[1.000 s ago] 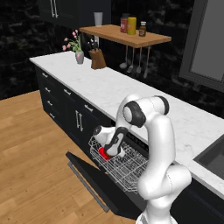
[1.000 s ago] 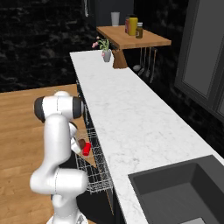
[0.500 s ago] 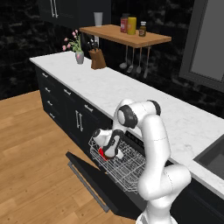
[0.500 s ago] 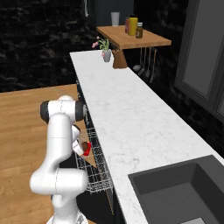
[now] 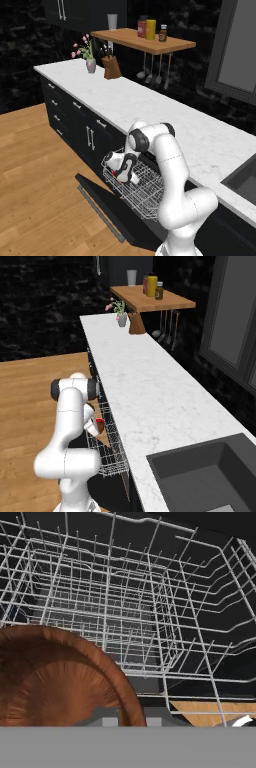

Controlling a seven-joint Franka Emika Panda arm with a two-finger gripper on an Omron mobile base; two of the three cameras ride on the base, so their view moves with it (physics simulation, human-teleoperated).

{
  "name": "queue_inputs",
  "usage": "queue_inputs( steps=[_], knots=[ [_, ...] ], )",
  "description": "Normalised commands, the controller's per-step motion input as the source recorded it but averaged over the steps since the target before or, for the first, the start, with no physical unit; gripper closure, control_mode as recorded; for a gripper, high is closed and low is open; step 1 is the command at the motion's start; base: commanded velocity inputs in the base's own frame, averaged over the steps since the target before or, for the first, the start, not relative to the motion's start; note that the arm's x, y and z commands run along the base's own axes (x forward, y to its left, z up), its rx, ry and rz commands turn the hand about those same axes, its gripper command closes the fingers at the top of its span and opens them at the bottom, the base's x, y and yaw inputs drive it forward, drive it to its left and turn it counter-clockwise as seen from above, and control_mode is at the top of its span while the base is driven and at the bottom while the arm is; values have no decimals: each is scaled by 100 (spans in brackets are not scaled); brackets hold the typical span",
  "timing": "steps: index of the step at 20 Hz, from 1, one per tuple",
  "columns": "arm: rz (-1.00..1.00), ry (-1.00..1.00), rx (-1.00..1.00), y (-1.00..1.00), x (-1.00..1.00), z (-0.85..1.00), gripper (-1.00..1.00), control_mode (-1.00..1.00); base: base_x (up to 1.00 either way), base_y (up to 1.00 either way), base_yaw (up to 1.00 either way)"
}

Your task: Pick up the cup and bowl from the counter, place them in the dishwasher, and close the dishwasher door.

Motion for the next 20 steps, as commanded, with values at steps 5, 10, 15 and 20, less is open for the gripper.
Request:
queue_inputs(
  steps=[5, 10, 15, 20],
  knots=[
    [-4, 0, -7, 22, 7, -50, 100, -100, 0, 0, 0],
    [-3, 0, -1, 3, 0, -9, 100, -100, 0, 0, 0],
    [-2, -2, 0, 0, -6, 0, -100, -100, 0, 0, 0],
    [0, -7, 0, 0, -17, 0, -100, -100, 0, 0, 0]
  ],
)
